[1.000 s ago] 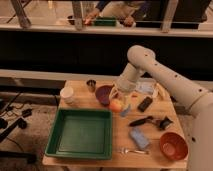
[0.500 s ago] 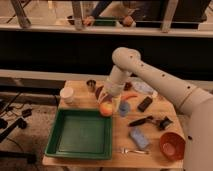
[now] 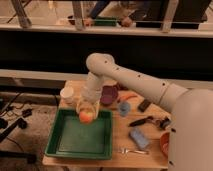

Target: Place apple in tray

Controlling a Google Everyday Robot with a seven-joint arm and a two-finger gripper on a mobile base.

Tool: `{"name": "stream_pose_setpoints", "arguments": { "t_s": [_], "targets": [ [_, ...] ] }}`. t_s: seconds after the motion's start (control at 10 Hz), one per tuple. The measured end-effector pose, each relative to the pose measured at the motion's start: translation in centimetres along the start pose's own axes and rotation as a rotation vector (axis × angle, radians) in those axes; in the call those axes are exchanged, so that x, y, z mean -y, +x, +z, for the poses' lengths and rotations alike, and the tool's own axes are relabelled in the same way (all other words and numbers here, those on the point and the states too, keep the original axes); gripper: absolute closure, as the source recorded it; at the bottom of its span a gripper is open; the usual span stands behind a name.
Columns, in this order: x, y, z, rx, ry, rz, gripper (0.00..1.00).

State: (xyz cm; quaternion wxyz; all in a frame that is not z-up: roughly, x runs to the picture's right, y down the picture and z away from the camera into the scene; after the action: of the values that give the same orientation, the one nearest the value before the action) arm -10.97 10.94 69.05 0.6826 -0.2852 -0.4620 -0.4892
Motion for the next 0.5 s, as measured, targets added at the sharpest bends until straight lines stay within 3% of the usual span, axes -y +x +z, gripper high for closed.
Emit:
{"name": "stream_pose_setpoints", "arguments": {
  "t_s": [0.2,0.5],
  "targets": [
    [0.5,0.1,0.4,0.085,0.051,-0.041,0.98],
    [-1.2,1.3,-0.4,0.119,0.122,-0.015,0.98]
  ]
}}
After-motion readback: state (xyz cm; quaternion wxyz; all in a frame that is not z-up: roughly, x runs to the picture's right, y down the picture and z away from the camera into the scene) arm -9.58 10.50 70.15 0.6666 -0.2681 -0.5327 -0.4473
